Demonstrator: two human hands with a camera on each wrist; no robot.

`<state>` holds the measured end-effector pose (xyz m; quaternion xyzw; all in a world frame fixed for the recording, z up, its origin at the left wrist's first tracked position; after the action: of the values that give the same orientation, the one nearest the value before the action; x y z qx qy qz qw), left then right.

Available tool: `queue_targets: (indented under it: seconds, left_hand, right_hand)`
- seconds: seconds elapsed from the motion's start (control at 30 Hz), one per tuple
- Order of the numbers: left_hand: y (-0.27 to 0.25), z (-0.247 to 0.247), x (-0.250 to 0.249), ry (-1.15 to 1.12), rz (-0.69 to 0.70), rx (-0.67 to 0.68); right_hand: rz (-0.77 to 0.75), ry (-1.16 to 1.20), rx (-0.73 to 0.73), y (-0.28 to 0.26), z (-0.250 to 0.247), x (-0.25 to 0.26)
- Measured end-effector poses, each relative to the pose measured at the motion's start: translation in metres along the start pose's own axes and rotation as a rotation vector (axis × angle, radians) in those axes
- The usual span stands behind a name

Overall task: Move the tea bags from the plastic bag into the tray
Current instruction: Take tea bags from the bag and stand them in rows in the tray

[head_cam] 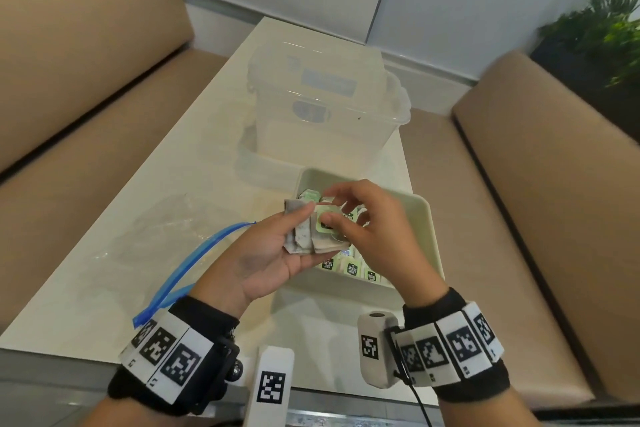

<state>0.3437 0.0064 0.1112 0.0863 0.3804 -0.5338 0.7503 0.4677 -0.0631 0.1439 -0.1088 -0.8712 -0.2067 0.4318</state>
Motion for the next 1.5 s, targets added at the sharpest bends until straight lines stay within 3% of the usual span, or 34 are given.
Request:
queue_targets:
  seconds: [0.27, 0.53, 0.67, 0.8, 1.1, 1.37, 1.5]
  left_hand:
    - [0.002, 0.002, -0.001, -0.078, -0.039, -0.023]
    - [0.002, 0.004, 0.001, -0.045, -0.065, -0.076]
    - [-0.001, 0.015, -0.012, -0.013, 0.025, 0.014]
    - [-0.005, 0.030, -0.029, 0.217, 0.154, 0.100]
    - [-0.008, 0.049, -0.046, 0.379, 0.193, -0.057]
    - [-0.008, 0.041, -0.050, 0.130, 0.214, -0.055]
    - [-0.008, 0.040, -0.049, 0.110, 0.228, -0.077]
  right_hand:
    - [0.012, 0.031, 0.032, 0.001, -0.012, 0.014]
    - [-0.035, 0.068, 0.162, 0.016, -0.043, 0.048]
    - [-0.119, 0.022, 0.173, 0.024, -0.055, 0.072]
    - [-0.154, -0.096, 0.220, 0.031, -0.059, 0.087]
    - [-0.125, -0.108, 0.247, 0.042, -0.059, 0.095]
    - [-0.132, -0.107, 0.178, 0.045, -0.069, 0.102]
    - [-0.144, -0.115, 0.199, 0.042, -0.071, 0.107]
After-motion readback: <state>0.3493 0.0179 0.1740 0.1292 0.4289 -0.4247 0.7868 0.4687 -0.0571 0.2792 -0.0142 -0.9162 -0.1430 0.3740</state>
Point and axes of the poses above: each hand's wrist, its own y-axis towards the middle knuckle, its own z-axis out of the palm, x = y × z, the point moved 2 cm from there along y, towards the middle knuckle, and after that the axes turned 8 degrees about y, right-handed, at the moved point
